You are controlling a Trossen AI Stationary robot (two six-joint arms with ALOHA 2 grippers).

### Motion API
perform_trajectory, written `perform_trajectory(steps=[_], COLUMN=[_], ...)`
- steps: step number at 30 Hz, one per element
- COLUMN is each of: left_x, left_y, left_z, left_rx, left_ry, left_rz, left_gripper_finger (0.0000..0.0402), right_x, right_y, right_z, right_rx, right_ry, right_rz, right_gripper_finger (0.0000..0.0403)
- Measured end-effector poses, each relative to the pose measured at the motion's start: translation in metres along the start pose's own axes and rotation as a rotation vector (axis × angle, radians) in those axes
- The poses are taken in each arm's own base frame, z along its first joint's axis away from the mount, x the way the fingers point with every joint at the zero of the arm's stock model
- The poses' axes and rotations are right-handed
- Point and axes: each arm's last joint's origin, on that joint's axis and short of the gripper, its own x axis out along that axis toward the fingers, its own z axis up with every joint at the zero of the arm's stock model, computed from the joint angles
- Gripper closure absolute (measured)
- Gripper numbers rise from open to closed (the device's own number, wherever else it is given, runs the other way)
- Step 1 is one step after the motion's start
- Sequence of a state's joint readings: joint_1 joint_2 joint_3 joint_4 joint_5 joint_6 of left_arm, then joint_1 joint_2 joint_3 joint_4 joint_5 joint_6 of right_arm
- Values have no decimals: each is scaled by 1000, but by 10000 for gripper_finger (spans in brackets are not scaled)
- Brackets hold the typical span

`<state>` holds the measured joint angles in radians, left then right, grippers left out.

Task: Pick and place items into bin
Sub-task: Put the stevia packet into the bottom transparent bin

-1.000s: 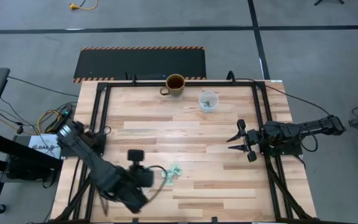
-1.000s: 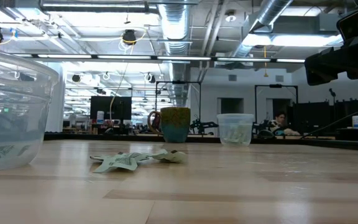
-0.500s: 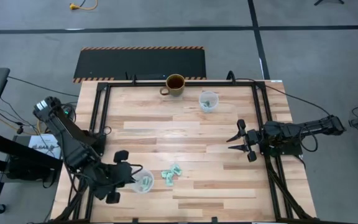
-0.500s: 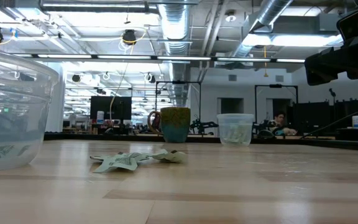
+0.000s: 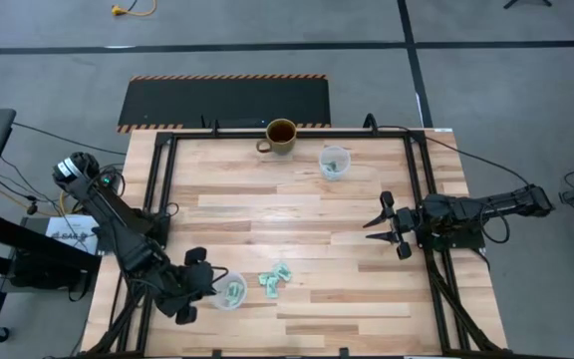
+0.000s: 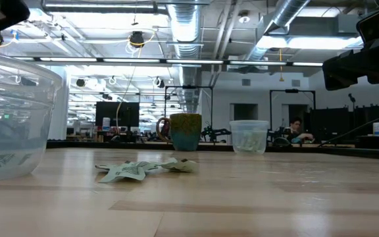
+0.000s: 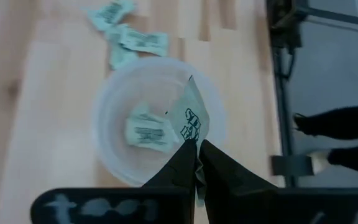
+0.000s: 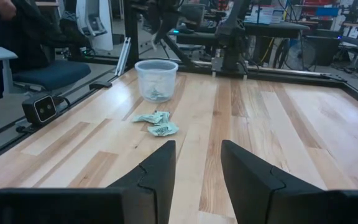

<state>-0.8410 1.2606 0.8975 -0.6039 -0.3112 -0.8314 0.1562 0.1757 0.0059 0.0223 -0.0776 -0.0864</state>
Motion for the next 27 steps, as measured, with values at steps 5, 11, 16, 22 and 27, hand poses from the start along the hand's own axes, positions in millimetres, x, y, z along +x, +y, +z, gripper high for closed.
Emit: perform_trajectory(steps=[5, 11, 16, 22, 27], left_x=[3, 6, 10, 21, 38], left_y=[-1, 7, 18, 27, 26], left_z=[-1, 7, 16, 17, 14], left_rx=[2, -52, -102, -133, -130], left_ry=[13, 57, 64, 158, 221], left_rz=[-44, -67, -57, -33, -19], left_gripper_finger=[401, 401, 401, 401, 401], right_x=[0, 0, 0, 0, 0], right_y=[0, 0, 0, 0, 0], right_z=[0, 0, 0, 0, 0], right_rx=[0, 0, 0, 0, 0], right_ry=[0, 0, 0, 0, 0], right_rz=[0, 0, 0, 0, 0], right_gripper_finger=[280, 280, 280, 280, 280])
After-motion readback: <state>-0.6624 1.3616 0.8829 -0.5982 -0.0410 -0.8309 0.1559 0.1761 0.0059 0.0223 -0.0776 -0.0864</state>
